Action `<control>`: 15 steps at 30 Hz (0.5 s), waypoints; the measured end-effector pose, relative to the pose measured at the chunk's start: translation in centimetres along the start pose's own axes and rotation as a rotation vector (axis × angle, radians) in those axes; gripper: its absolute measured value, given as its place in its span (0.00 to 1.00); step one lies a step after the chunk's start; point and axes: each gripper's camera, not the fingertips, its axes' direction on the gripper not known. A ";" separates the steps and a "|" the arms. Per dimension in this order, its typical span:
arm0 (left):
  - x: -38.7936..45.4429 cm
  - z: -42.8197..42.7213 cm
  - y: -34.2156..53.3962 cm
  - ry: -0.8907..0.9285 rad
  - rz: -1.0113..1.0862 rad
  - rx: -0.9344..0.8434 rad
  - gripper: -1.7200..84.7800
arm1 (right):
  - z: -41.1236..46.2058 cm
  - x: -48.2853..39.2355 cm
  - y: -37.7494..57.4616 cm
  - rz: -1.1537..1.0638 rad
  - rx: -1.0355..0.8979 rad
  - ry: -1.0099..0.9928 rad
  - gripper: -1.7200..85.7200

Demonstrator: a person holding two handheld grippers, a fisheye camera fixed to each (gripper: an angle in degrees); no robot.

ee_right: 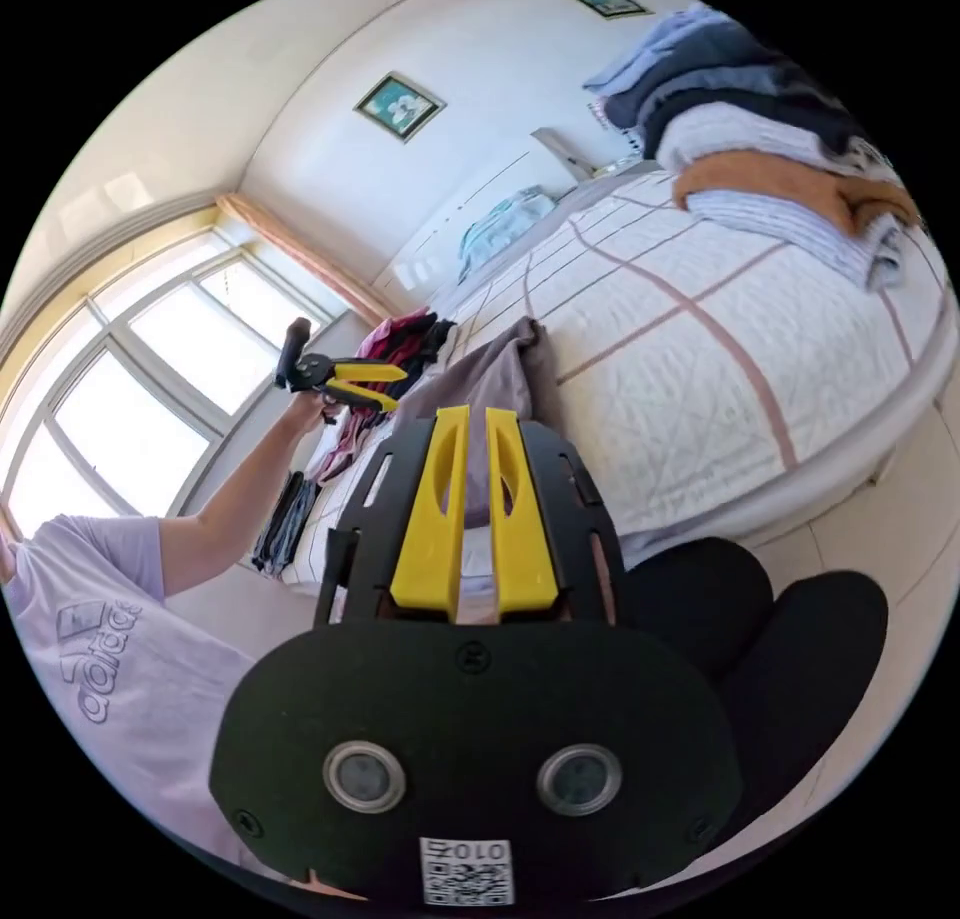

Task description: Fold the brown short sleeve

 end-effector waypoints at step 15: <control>-7.4 4.0 4.6 0.467 0.112 0.033 0.17 | 8.5 -6.3 -2.9 -0.210 -0.260 0.188 0.08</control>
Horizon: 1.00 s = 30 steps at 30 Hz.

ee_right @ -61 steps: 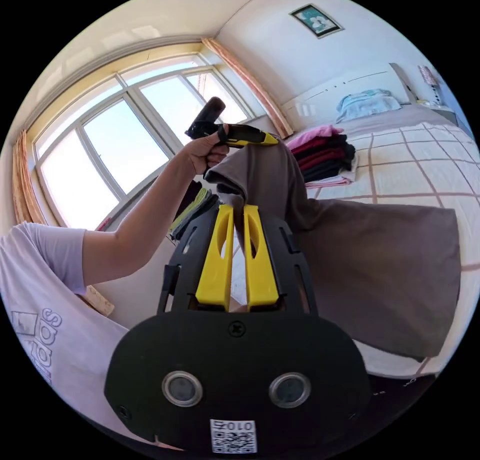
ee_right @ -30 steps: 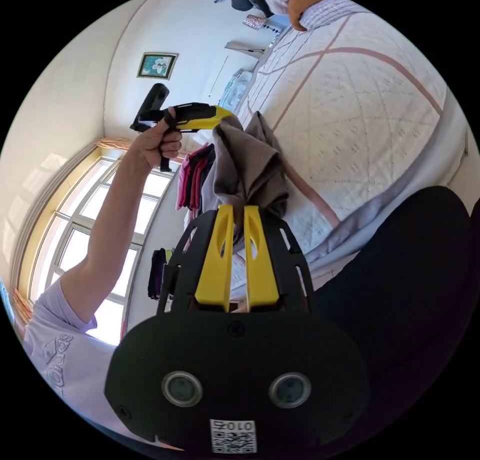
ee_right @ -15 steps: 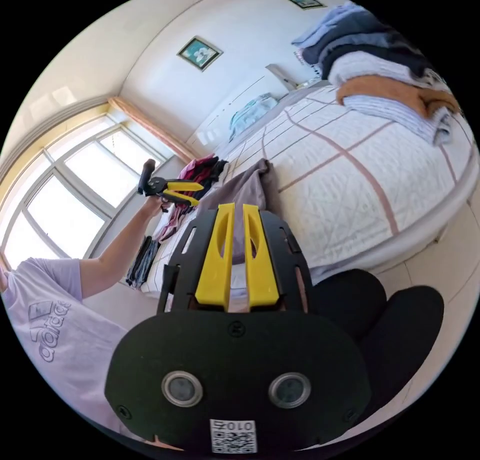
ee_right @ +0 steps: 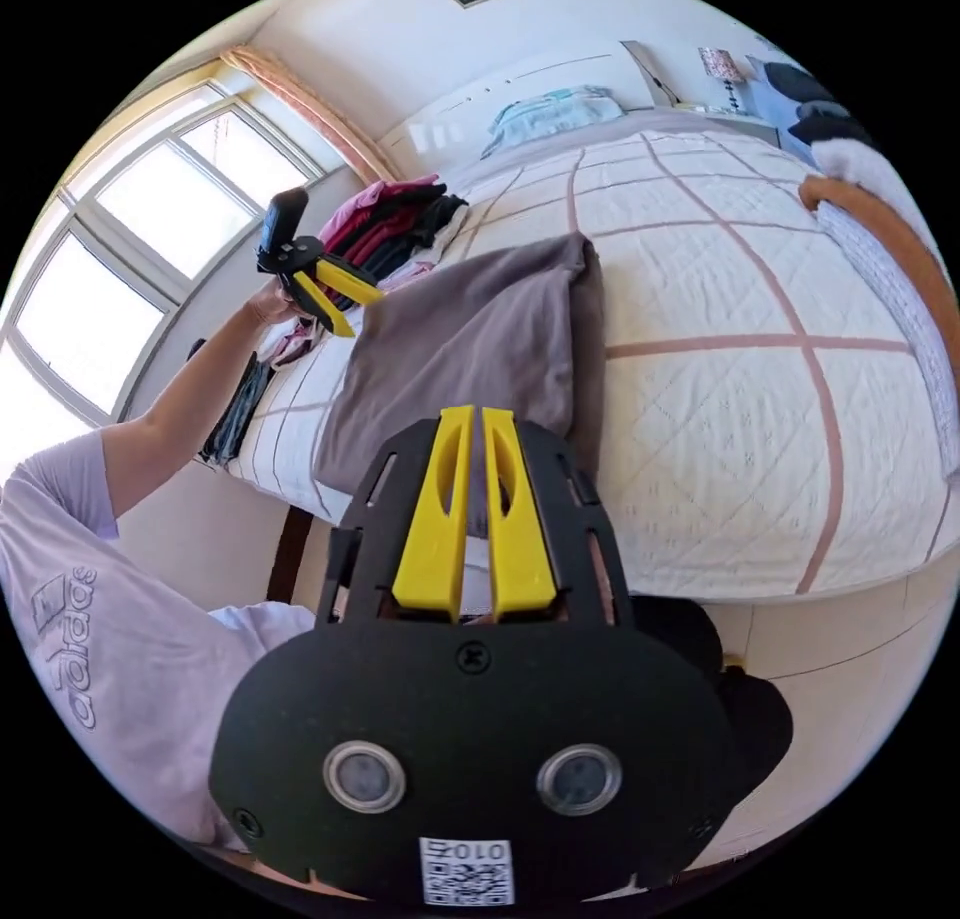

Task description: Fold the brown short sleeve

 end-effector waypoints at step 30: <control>-2.4 -1.8 2.5 -0.079 0.129 -0.082 0.19 | -2.5 -2.2 -2.9 -0.735 0.026 -0.388 0.06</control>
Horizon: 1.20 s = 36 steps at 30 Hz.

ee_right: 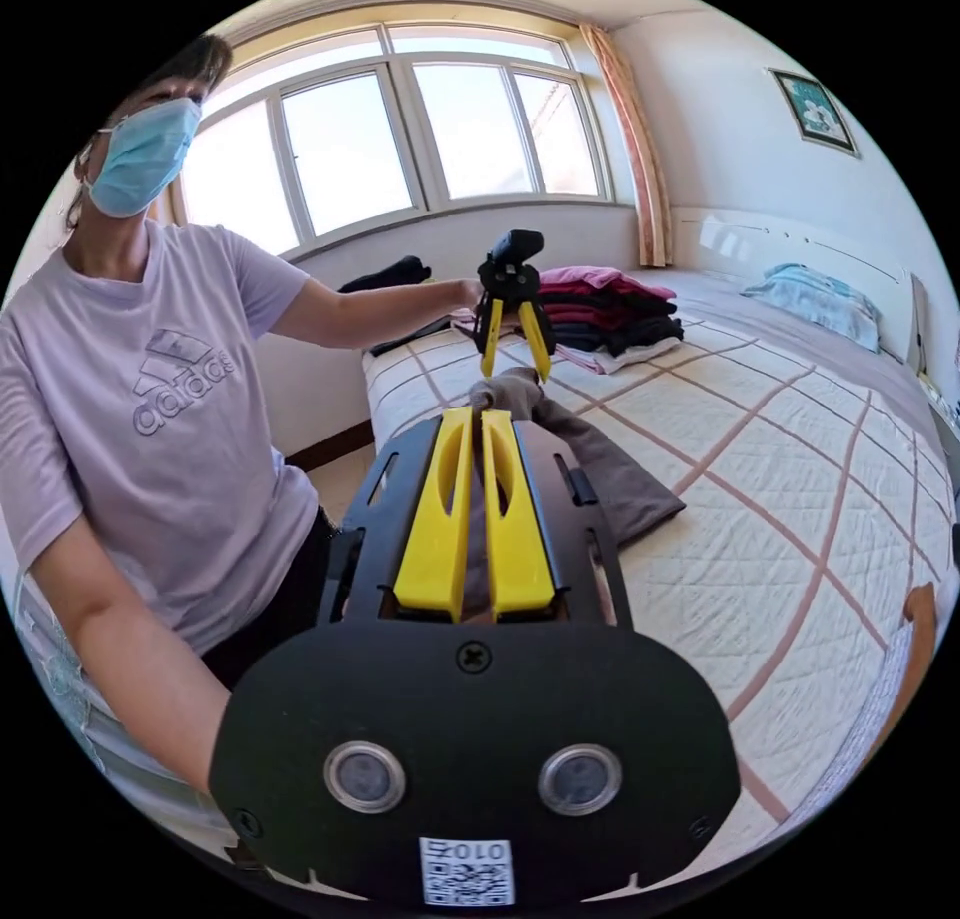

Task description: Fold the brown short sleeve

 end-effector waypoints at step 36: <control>14.1 1.2 2.7 -0.328 -0.578 0.257 0.11 | 5.4 -2.4 -2.5 0.552 -0.134 0.298 0.07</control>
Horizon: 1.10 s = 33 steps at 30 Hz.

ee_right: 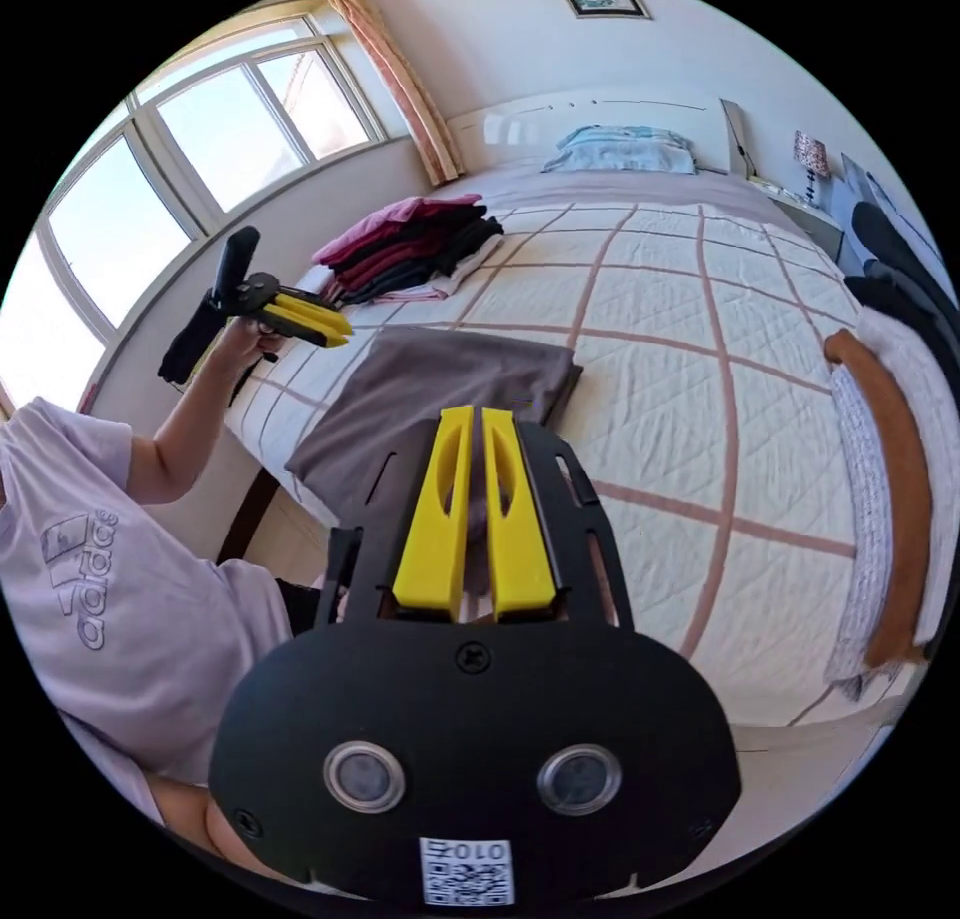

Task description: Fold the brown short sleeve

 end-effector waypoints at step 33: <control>41.4 6.6 7.8 -0.309 0.489 0.061 0.19 | 15.7 -22.9 11.4 -0.790 -0.219 0.876 0.15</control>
